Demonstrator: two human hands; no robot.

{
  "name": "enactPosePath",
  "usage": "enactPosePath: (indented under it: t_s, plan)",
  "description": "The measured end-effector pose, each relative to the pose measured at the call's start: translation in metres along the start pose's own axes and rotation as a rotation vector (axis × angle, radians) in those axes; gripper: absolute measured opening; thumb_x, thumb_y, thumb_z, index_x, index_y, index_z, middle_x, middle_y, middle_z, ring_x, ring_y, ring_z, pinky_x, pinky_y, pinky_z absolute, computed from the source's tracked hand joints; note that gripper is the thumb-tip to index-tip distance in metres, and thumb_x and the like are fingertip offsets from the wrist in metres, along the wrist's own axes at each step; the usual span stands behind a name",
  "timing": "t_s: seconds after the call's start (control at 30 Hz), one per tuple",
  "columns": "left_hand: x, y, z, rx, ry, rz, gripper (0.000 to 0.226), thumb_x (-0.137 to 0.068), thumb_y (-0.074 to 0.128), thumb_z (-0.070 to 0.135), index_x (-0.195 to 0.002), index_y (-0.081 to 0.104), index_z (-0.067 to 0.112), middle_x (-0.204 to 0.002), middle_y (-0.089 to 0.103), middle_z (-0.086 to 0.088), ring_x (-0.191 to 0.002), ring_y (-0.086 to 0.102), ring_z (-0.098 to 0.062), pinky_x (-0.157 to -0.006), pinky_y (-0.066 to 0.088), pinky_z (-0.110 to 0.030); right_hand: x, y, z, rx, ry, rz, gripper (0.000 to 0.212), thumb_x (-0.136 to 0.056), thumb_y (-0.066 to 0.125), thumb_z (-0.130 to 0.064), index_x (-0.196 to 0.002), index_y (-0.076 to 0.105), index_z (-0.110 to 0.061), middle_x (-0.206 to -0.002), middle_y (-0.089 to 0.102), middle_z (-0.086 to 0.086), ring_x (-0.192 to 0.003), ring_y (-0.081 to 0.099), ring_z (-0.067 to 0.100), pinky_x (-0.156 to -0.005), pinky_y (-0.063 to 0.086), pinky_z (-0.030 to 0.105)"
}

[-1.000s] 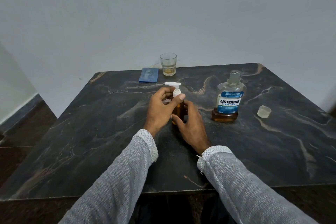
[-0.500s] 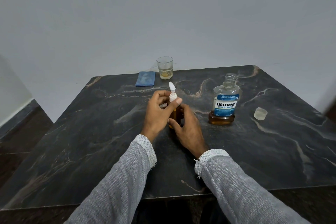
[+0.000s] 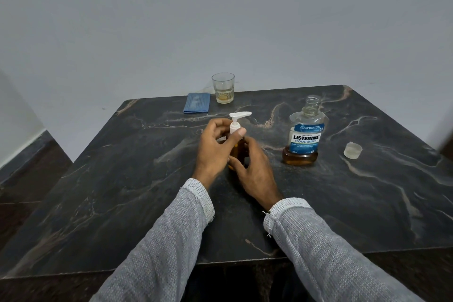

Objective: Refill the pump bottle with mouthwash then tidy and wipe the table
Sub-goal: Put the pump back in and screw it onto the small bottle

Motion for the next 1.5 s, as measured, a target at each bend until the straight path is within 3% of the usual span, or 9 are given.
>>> enactPosePath:
  t_s: [0.1, 0.23, 0.53, 0.73, 0.83, 1.07, 1.27, 1.37, 1.5]
  plan:
    - [-0.004, 0.001, 0.001, -0.024, 0.005, -0.019, 0.016, -0.089, 0.067, 0.025, -0.104, 0.063, 0.03, -0.097, 0.072, 0.016, -0.097, 0.066, 0.003, -0.086, 0.054, -0.023, -0.001, 0.0, -0.003, -0.018, -0.001, -0.002, 0.05, -0.087, 0.067, -0.036, -0.13, 0.044, -0.026, -0.124, 0.057, -0.005, -0.109, 0.049, 0.003, -0.098, 0.046, 0.04]
    - [-0.001, -0.002, 0.002, -0.078, 0.046, -0.114, 0.019, -0.099, 0.052, 0.026, -0.111, 0.062, 0.037, -0.105, 0.069, 0.022, -0.103, 0.063, 0.006, -0.083, 0.049, -0.012, -0.001, -0.001, -0.005, -0.027, -0.012, -0.003, 0.049, -0.087, 0.068, -0.034, -0.129, 0.045, -0.025, -0.122, 0.058, -0.005, -0.109, 0.053, 0.006, -0.095, 0.048, 0.039]
    - [-0.005, 0.0, 0.002, -0.056, 0.019, -0.001, 0.023, -0.085, 0.073, 0.026, -0.107, 0.071, 0.022, -0.098, 0.073, 0.013, -0.096, 0.068, -0.003, -0.083, 0.052, -0.021, -0.001, 0.0, -0.005, -0.017, 0.009, -0.017, 0.05, -0.087, 0.067, -0.033, -0.131, 0.045, -0.024, -0.125, 0.057, -0.004, -0.114, 0.053, 0.01, -0.098, 0.046, 0.045]
    - [-0.012, -0.003, 0.004, -0.107, 0.036, -0.157, 0.016, -0.091, 0.064, 0.026, -0.105, 0.07, 0.031, -0.106, 0.073, 0.011, -0.105, 0.066, -0.005, -0.09, 0.051, -0.024, 0.0, 0.0, -0.003, -0.015, -0.009, -0.008, 0.045, -0.089, 0.065, -0.035, -0.129, 0.046, -0.024, -0.12, 0.059, -0.004, -0.105, 0.053, 0.007, -0.092, 0.048, 0.039]
    - [-0.017, -0.005, 0.006, -0.126, 0.049, -0.253, 0.018, -0.093, 0.062, 0.024, -0.108, 0.069, 0.024, -0.105, 0.074, 0.012, -0.106, 0.066, -0.003, -0.093, 0.051, -0.022, 0.0, 0.001, -0.002, -0.01, -0.011, 0.0, 0.044, -0.089, 0.064, -0.037, -0.128, 0.046, -0.026, -0.119, 0.058, -0.007, -0.104, 0.052, 0.004, -0.091, 0.049, 0.037]
    - [-0.022, -0.009, 0.007, -0.12, 0.082, -0.36, 0.018, -0.095, 0.059, 0.019, -0.109, 0.07, 0.018, -0.107, 0.074, 0.008, -0.108, 0.066, -0.007, -0.093, 0.051, -0.022, -0.004, 0.002, 0.002, -0.023, 0.03, -0.032, 0.048, -0.088, 0.063, -0.041, -0.13, 0.045, -0.027, -0.124, 0.059, -0.004, -0.113, 0.054, 0.013, -0.097, 0.047, 0.046]
    - [-0.016, -0.007, 0.005, -0.044, 0.007, -0.347, 0.023, -0.094, 0.06, 0.018, -0.116, 0.066, 0.023, -0.111, 0.071, 0.013, -0.112, 0.063, 0.0, -0.089, 0.048, -0.013, -0.004, 0.002, 0.002, -0.064, 0.09, -0.047, 0.056, -0.085, 0.068, -0.041, -0.133, 0.044, -0.027, -0.132, 0.056, -0.001, -0.121, 0.052, 0.016, -0.101, 0.046, 0.047]
    - [-0.014, -0.01, 0.004, -0.136, 0.005, -0.328, 0.036, -0.092, 0.063, 0.024, -0.128, 0.061, 0.023, -0.12, 0.067, 0.015, -0.117, 0.059, 0.001, -0.095, 0.047, -0.019, -0.004, 0.002, 0.001, -0.058, 0.09, -0.057, 0.07, -0.081, 0.072, -0.043, -0.139, 0.037, -0.027, -0.139, 0.05, -0.001, -0.126, 0.047, 0.015, -0.105, 0.041, 0.04]
    - [-0.003, -0.02, 0.011, -0.198, 0.017, -0.159, 0.045, -0.09, 0.066, 0.028, -0.133, 0.056, 0.019, -0.126, 0.063, 0.008, -0.117, 0.057, -0.002, -0.095, 0.047, -0.019, 0.004, -0.009, 0.0, -0.111, 0.134, 0.048, 0.071, -0.082, 0.067, -0.052, -0.14, 0.035, -0.028, -0.137, 0.047, -0.001, -0.119, 0.045, 0.008, -0.097, 0.039, 0.029]
Point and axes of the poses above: each hand's wrist, its own x-axis away from the middle knuckle, its own y-axis out of the palm, z = x × y, the point moved 4 cm from there along -x, towards the middle knuckle
